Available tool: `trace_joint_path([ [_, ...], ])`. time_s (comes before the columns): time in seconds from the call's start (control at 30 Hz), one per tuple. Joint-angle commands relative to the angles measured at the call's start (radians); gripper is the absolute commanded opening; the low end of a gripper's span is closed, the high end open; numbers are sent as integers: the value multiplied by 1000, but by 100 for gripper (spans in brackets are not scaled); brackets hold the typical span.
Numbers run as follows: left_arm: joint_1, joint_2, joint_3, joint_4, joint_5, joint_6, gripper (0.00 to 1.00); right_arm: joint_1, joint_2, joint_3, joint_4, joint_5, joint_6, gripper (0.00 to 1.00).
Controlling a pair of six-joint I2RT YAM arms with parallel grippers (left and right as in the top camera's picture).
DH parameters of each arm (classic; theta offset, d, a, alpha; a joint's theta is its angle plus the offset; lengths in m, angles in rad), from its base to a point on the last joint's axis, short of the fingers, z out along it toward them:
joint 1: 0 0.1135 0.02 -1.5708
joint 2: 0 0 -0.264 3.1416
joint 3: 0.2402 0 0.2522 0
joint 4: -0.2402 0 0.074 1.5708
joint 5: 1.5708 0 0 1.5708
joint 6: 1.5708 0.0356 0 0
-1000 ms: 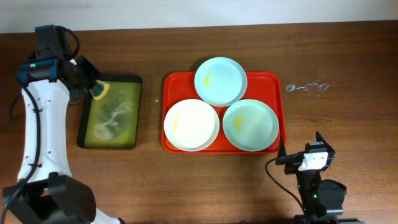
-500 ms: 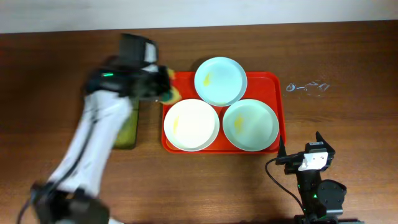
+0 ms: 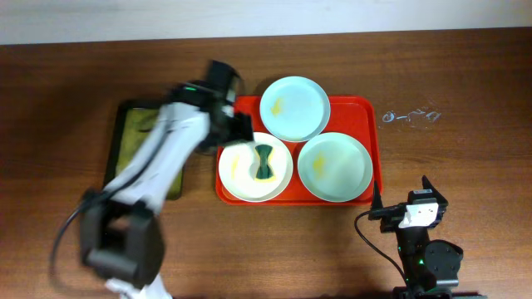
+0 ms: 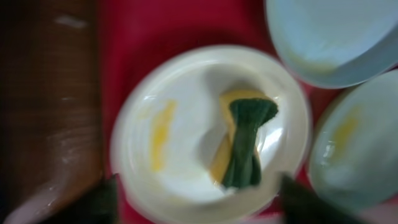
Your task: Clean dirty plates on tray and stack at the side
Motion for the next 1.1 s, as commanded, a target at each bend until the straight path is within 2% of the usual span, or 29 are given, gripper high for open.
trace_joint_path([
  [0.0,181,-209,34,-113,-54,2,99,6,-6,-7,-3,5,-6,98],
  [0.07,238,-206,23,-252,-107,2,99,6,-6,-7,-3,5,-7,98],
  [0.13,245,-206,11,-262,-128,2,99,6,-6,-7,17,6,-7,98],
  [0.17,246,-206,11,-261,-128,2,99,6,-6,-7,85,-25,11,98],
  [0.2,246,-206,11,-261,-128,2,99,6,-6,-7,230,-301,162,98],
  [0.23,246,-207,11,-261,-128,2,99,6,-6,-7,307,-438,253,98],
  [0.27,246,-206,11,-261,-128,2,99,6,-6,-7,447,-659,410,98],
  [0.3,246,-207,11,-261,-128,2,99,6,-6,-7,578,-676,533,98],
  [0.33,246,-206,11,-261,-128,2,99,6,-6,-7,815,-649,734,98],
  [0.37,246,-207,11,-261,-128,2,99,6,-6,-4,988,-596,818,98],
  [0.4,246,-207,11,-261,-128,2,99,6,-6,51,1094,-512,840,98],
  [0.43,246,-207,11,-261,-128,2,99,6,-2,154,989,-484,811,98],
  [0.47,246,-207,11,-261,-128,2,99,6,23,329,694,-490,697,98],
  [0.5,246,-206,11,-261,-128,2,99,6,111,582,241,-484,465,98],
  [0.53,246,-207,11,-261,-128,2,99,6,231,784,-85,-425,349,99],
  [0.57,246,-206,11,-261,-128,3,99,6,379,978,-384,-346,330,98],
  [0.6,246,-207,11,-261,-128,2,99,6,508,1115,-557,-332,330,98],
  [0.63,246,-206,11,-261,-128,2,99,6,658,1244,-703,-398,332,98],
  [0.67,246,-207,11,-261,-128,2,99,6,802,1315,-759,-582,338,98],
  [0.73,246,-207,11,-261,-128,2,99,6,979,1321,-742,-882,338,98],
  [0.77,246,-207,11,-261,-128,2,99,22,1067,1321,-745,-921,336,98],
  [0.8,246,-207,11,-261,-128,2,99,73,1168,1321,-766,-861,313,99],
  [0.9,246,-207,11,-261,-128,2,99,320,1425,1321,-763,-374,323,98],
  [0.93,246,-207,11,-261,-128,2,99,393,1518,1321,-724,-237,381,98],
  [1.0,246,-207,11,-261,-128,2,99,483,1664,1321,-652,-116,391,100],
  [1.07,246,-206,11,-261,-128,2,99,511,1733,1321,-626,-65,390,100],
])
